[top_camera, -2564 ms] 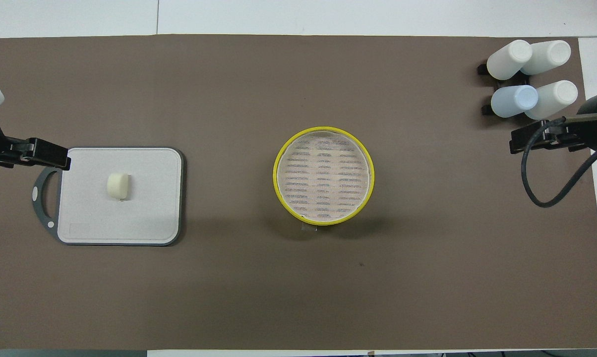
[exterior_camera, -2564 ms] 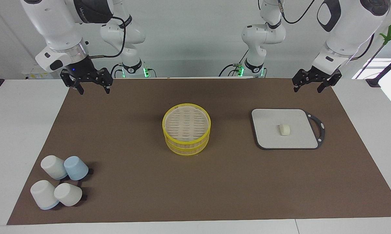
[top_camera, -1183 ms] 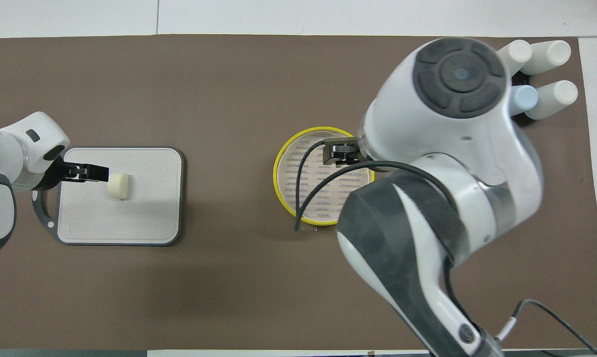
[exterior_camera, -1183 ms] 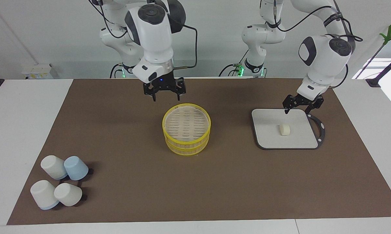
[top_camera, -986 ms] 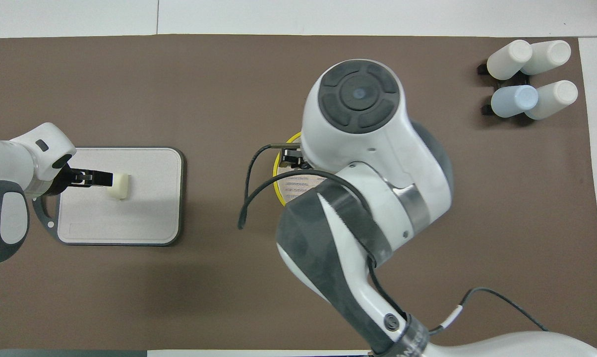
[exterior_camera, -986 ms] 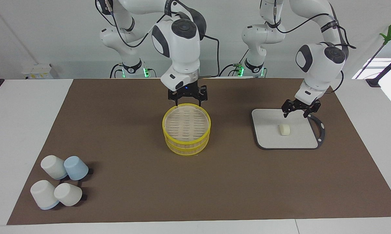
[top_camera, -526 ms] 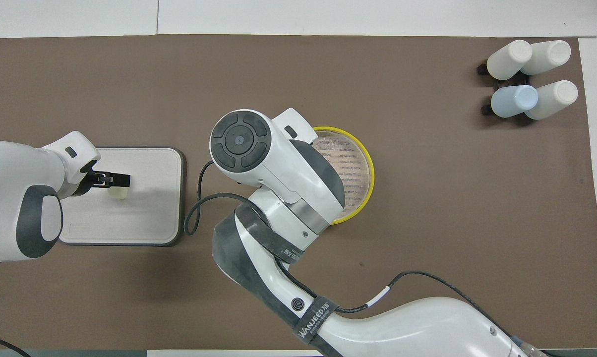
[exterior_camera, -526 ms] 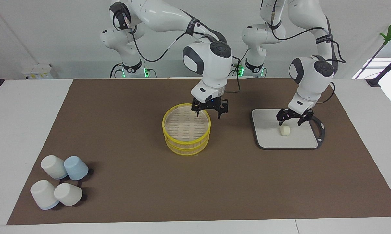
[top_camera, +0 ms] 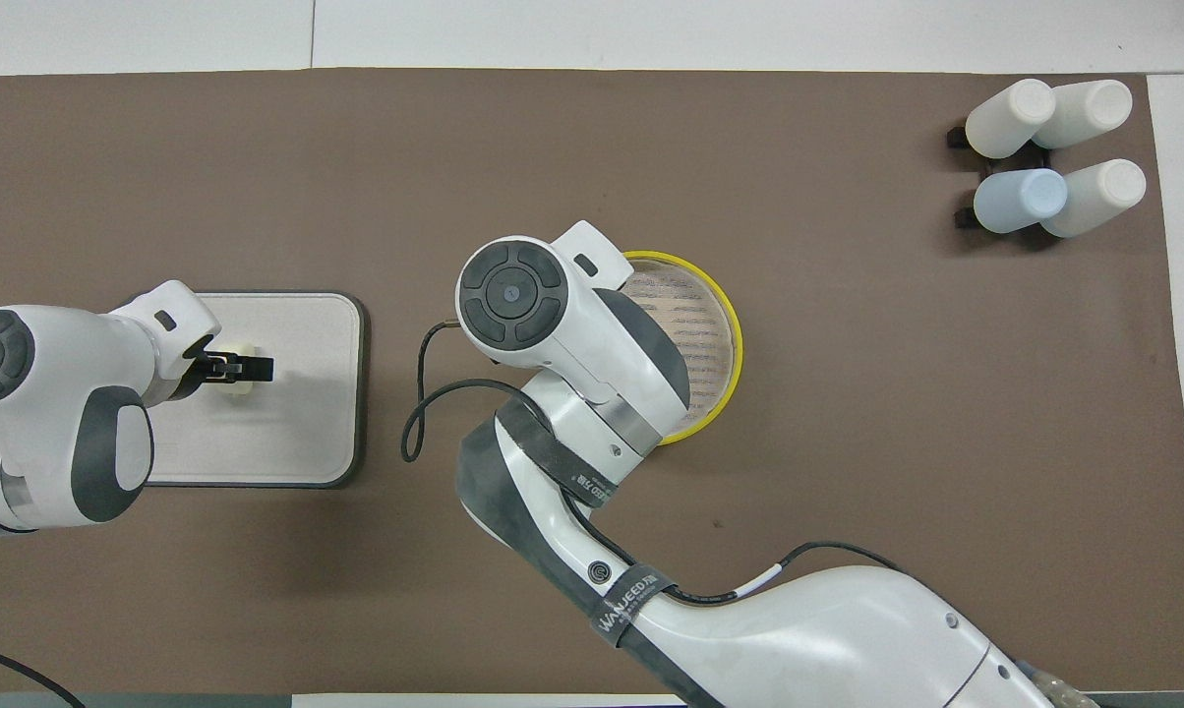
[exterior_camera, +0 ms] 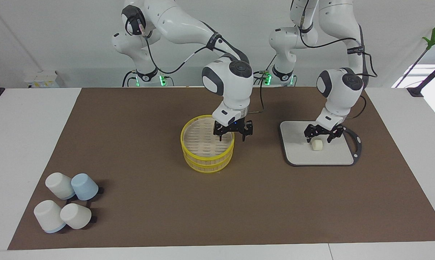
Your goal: Place bun in steamer
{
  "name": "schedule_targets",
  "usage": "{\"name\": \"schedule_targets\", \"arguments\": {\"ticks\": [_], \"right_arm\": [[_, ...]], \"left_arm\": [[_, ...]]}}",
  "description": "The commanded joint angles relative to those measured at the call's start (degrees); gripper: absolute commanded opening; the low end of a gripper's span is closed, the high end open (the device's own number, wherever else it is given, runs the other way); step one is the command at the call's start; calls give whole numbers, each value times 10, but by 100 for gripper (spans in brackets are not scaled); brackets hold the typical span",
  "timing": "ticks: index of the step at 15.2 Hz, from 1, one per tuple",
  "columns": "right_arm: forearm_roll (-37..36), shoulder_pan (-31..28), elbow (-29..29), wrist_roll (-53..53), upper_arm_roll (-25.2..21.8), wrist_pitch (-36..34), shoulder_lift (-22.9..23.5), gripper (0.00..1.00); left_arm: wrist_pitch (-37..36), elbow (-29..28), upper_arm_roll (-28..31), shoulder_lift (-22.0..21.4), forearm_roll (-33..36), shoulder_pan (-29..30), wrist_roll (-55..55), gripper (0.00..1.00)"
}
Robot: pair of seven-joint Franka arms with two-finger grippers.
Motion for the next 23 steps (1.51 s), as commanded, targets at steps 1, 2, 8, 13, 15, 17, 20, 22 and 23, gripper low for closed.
{"name": "schedule_targets", "arguments": {"ticks": [1,2,8,13,15,17,20,22,23], "right_arm": [[11,0,-44,-11,5,8,-33,100],[11,5,-44,-12,5,-3,-35,100],[11,8,-45,-46,5,-7,-37,100],[20,-2,-46,-97,5,12,-35,100],[22,2,-46,-94,5,11,-36,93],[25,5,-49,-82,5,13,-37,88],[30,8,-60,-60,5,26,-38,78],[29,8,-67,-63,5,28,-42,72],[29,6,-72,-65,5,34,-43,68]], "left_arm": [[26,-9,1,8,-7,-1,9,100],[27,-8,1,9,-7,-1,10,100],[32,-6,1,14,-7,-2,15,93],[48,-6,1,24,-7,-8,11,67],[45,-5,1,24,-7,-8,10,53],[42,-6,1,23,-7,-8,13,53],[41,-5,1,23,-7,-8,13,53],[40,-5,1,23,-7,-8,10,47],[37,-3,1,23,-7,-8,9,44]]}}
